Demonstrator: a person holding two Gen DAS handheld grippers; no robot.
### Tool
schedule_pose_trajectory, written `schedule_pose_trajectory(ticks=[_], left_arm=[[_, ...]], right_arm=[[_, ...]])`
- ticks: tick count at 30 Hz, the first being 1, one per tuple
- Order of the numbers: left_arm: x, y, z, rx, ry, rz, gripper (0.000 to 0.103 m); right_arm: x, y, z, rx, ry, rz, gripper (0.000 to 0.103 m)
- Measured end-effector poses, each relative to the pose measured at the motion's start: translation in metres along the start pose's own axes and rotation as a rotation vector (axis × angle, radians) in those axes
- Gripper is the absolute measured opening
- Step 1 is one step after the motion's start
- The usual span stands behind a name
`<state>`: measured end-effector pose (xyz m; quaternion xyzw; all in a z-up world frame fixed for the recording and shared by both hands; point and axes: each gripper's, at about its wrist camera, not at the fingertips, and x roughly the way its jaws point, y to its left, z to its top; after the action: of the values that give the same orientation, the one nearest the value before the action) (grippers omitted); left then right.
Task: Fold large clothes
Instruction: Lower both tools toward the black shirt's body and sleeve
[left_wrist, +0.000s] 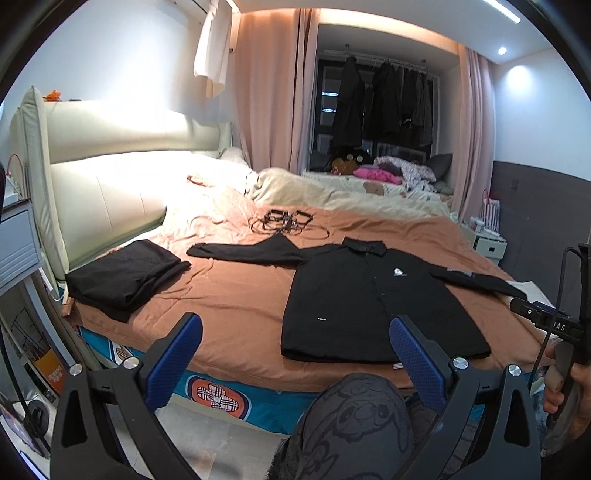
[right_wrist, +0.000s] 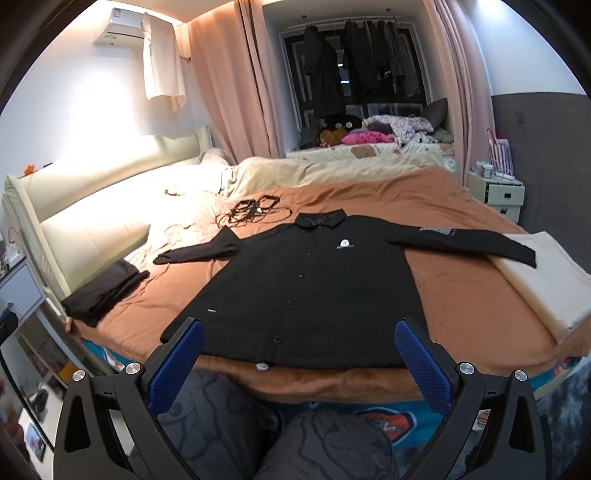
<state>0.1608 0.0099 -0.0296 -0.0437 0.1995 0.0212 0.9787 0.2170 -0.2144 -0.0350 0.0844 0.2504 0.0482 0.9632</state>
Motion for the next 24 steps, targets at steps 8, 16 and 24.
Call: schedule_pose_trajectory(ticks=[8,16,24], left_arm=[[0.056,0.004,0.01,-0.003,0.077,0.015,0.103],[0.112,0.017,0.03,-0.016,0.151,0.009,0.103],[0.181,0.042,0.057,-0.087,0.207,-0.022,0.103]], right_arm=[[0.06,-0.011,0.007,0.026,0.07,-0.001,0.103],[0.112,-0.011,0.03,0.041,0.087,-0.023,0.103],[0.17,-0.005,0.047,0.074,0.132,0.027,0.103]])
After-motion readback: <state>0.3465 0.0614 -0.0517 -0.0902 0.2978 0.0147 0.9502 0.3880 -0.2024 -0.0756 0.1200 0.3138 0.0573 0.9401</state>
